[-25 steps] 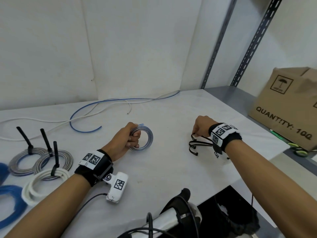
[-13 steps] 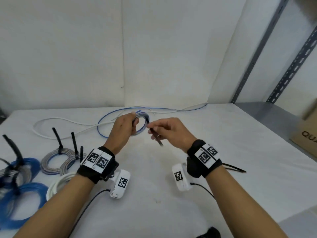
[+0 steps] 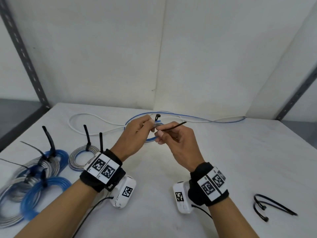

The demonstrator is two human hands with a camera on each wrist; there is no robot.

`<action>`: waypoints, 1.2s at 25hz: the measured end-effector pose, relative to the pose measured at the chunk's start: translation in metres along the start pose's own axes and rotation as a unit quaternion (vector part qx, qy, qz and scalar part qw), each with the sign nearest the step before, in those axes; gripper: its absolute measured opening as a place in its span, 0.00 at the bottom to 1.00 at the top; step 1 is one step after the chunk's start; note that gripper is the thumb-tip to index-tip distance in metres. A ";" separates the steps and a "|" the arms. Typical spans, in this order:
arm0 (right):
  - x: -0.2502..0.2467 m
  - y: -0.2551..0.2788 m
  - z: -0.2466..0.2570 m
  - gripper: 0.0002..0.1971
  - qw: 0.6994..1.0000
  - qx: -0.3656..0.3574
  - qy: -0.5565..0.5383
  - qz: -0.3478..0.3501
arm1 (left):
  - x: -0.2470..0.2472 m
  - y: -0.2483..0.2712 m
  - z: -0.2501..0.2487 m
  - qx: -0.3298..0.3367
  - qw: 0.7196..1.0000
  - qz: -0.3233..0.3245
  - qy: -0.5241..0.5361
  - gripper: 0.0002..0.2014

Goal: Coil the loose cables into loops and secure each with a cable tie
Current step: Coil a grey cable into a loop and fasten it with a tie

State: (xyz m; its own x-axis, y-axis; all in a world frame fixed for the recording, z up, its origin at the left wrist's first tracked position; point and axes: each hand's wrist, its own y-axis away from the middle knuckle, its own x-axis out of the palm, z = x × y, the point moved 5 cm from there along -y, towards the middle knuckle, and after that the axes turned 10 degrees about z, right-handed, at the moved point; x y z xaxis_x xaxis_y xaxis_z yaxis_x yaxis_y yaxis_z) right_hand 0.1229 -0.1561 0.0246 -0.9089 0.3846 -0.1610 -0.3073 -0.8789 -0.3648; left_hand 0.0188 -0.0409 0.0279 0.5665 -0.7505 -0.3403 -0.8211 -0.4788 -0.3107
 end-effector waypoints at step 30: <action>0.014 0.014 0.004 0.16 0.989 0.050 -0.130 0.047 | 0.001 0.017 -0.026 0.071 0.995 0.065 -0.012 0.16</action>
State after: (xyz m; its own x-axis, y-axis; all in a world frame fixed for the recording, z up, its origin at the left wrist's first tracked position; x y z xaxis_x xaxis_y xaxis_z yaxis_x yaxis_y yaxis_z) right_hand 0.1044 -0.1643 0.0207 -0.9724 0.2262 0.0565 -0.2331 -0.9357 -0.2650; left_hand 0.0034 -0.0611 0.0453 0.4598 -0.7897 -0.4060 -0.8697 -0.3083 -0.3853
